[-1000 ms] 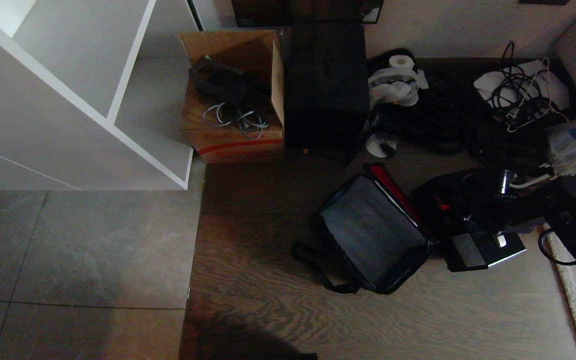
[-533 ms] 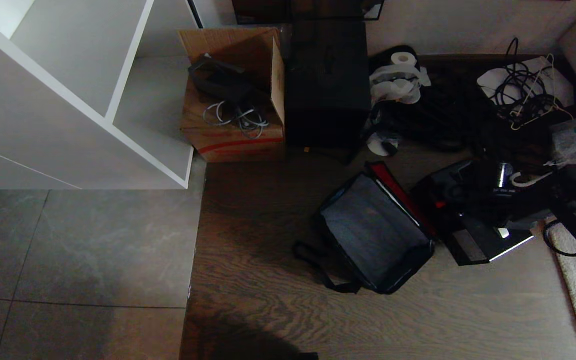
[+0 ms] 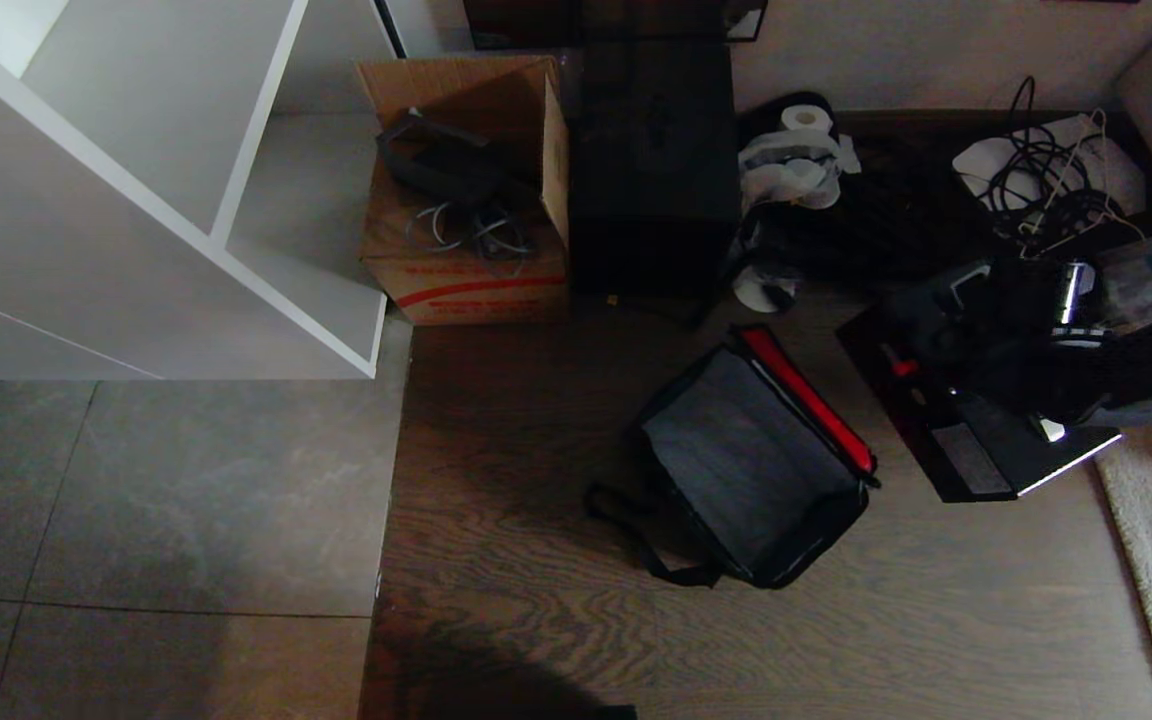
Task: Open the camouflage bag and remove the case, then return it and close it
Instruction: Place the black box back
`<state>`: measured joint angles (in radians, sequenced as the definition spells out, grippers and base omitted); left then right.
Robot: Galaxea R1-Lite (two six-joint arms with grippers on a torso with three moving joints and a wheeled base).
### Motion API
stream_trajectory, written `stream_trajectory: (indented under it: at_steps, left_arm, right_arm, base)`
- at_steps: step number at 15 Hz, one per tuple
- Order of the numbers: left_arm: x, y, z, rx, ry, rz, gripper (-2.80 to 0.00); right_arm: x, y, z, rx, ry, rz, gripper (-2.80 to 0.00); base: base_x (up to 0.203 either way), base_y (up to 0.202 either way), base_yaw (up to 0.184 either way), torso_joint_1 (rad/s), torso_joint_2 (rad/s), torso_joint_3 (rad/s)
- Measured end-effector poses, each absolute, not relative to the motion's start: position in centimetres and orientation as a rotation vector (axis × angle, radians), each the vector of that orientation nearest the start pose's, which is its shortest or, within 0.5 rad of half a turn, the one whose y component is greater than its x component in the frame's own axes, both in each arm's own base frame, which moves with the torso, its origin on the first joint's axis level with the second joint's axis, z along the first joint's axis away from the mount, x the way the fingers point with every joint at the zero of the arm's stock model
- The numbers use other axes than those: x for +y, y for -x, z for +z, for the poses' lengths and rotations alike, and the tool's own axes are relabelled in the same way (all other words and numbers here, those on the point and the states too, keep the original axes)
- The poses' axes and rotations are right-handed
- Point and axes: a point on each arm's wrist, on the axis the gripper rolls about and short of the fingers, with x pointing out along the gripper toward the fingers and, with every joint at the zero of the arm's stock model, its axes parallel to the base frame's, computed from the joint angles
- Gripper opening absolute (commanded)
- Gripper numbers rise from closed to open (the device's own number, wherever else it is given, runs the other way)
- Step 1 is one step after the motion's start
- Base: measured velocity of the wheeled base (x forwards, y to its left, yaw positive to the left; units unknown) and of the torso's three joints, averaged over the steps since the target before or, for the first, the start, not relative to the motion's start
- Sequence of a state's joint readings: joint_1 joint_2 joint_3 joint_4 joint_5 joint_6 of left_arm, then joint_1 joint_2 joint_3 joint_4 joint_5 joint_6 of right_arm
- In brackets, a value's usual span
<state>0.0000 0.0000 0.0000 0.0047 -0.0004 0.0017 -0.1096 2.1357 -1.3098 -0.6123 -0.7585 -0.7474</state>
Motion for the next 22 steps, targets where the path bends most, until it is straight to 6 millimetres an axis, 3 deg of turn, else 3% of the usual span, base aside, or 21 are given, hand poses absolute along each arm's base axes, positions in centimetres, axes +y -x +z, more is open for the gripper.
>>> stream_trajectory:
  at_steps: [6,11,15,22]
  left_arm:
    - [0.0,2.3,7.5,0.004,-0.002,0.0,-2.8]
    - [0.0,2.3,7.5,0.004,-0.001,0.0,-2.8]
    - [0.0,2.3,7.5,0.004,-0.002,0.0,-2.8]
    - [0.0,2.3,7.5,0.004,-0.002,0.0,-2.8]
  right_arm:
    - [1.6,-37.2,19.1,0.414,0.788,-0.583,-2.8]
    - [5.5,-34.8,20.1,0.363,0.798,-0.489,-2.8]
    - [8.4,-34.2,19.2,0.348,0.78,-0.411,-2.8]
    - [12.1,-34.6,15.6,0.401,0.773,-0.35,-2.8]
  base:
    - [0.0,0.0,0.0,0.0,0.0,0.0]
    - [0.0,0.0,0.0,0.0,0.0,0.0]
    - [0.0,0.0,0.0,0.0,0.0,0.0]
    - [0.0,0.0,0.0,0.0,0.0,0.0]
